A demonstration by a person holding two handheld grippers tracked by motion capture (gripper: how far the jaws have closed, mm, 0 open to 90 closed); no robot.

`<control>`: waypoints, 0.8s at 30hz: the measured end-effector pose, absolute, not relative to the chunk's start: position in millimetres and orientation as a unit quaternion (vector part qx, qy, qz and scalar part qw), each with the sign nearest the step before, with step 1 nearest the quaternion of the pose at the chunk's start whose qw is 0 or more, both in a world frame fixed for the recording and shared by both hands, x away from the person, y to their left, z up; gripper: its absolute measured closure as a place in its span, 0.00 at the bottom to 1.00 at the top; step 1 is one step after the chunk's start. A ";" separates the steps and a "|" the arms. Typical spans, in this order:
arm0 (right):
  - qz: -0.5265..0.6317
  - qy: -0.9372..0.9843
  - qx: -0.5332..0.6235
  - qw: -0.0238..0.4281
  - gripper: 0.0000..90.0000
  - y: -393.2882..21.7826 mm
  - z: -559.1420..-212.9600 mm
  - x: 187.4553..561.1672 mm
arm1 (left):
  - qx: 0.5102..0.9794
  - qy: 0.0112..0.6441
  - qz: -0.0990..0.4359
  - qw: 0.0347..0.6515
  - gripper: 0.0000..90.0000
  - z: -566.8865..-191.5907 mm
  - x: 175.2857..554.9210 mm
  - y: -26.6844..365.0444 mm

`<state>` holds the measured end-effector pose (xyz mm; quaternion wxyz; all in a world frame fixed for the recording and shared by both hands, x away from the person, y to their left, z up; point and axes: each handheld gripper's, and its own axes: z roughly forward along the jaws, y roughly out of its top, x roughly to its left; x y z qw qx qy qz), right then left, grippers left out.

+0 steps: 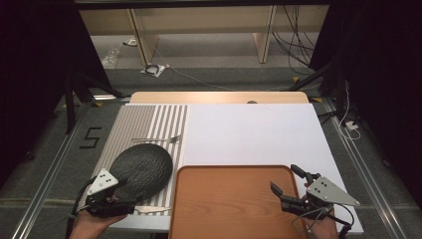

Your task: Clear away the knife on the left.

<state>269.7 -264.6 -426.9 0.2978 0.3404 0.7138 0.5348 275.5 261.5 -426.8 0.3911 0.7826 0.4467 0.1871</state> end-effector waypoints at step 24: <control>0.532 0.725 0.331 0.288 0.21 -262.3 -427.7 269.6 | 0.820 0.463 0.157 0.298 0.23 -448.7 268.8 291.9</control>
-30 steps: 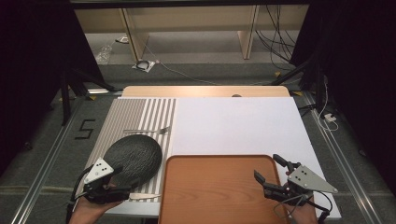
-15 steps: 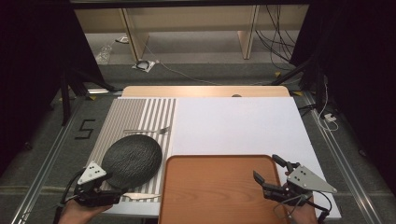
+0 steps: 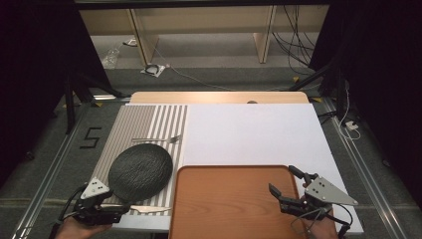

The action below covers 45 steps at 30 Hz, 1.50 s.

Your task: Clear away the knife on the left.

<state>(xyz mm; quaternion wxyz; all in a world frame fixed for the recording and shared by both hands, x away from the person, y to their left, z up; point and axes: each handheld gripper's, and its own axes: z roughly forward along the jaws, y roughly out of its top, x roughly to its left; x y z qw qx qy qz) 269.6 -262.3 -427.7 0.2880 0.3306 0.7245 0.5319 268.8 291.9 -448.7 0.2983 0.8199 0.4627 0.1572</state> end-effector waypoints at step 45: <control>0.529 0.738 0.318 0.273 0.21 -257.8 -429.9 269.7 | 0.892 0.418 0.080 0.151 0.35 -470.9 304.0 288.1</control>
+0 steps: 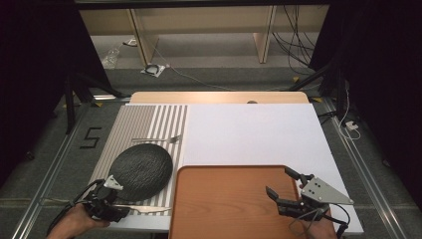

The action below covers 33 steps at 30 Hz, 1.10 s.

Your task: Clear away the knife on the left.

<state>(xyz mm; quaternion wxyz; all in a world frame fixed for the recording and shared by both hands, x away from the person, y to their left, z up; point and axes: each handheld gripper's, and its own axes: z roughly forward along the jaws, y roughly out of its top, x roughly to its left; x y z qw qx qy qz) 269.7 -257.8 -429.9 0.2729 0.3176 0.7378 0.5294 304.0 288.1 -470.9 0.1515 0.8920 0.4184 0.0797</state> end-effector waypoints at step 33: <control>0.522 0.747 0.313 0.269 0.21 -255.7 -431.6 270.6 | 0.941 0.323 0.066 0.079 0.76 -462.6 304.9 263.6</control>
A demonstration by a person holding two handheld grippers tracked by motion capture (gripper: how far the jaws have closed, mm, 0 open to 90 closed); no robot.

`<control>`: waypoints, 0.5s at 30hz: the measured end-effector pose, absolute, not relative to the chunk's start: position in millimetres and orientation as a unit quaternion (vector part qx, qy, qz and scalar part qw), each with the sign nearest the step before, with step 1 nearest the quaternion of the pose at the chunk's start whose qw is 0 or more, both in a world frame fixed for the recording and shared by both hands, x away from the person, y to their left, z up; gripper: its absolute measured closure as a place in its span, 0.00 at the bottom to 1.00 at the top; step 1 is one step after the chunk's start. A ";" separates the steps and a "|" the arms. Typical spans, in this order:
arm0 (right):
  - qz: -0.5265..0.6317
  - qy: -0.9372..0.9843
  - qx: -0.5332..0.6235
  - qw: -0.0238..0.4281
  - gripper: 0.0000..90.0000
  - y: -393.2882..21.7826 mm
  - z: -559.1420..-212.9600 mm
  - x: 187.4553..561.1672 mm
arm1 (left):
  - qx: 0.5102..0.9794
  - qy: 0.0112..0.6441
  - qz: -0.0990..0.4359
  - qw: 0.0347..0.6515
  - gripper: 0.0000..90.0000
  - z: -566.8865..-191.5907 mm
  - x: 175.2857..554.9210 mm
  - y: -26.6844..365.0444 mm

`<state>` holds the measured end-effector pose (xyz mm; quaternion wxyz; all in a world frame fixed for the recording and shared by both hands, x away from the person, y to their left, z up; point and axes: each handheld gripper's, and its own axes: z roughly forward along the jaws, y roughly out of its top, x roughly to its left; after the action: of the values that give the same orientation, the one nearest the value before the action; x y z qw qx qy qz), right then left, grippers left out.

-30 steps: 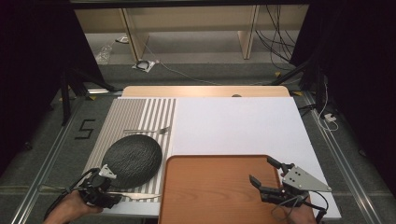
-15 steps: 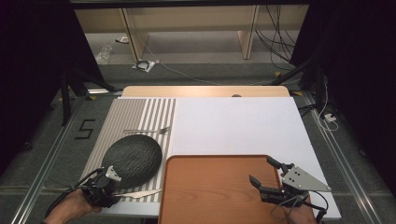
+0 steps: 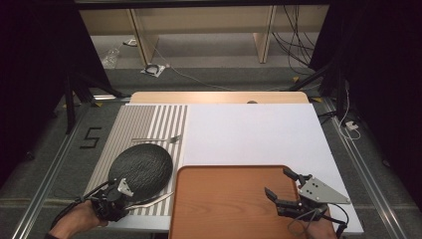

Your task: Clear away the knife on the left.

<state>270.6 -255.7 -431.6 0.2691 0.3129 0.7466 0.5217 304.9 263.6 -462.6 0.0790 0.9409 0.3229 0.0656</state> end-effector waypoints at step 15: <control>0.519 0.753 0.309 0.262 0.21 -254.3 -432.9 271.0 | 0.954 0.289 0.055 0.057 0.81 -461.7 309.9 249.7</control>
<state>271.0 -254.3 -432.9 0.2620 0.3094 0.7526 0.5190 309.9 249.7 -461.7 0.0572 0.9541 0.2888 0.0551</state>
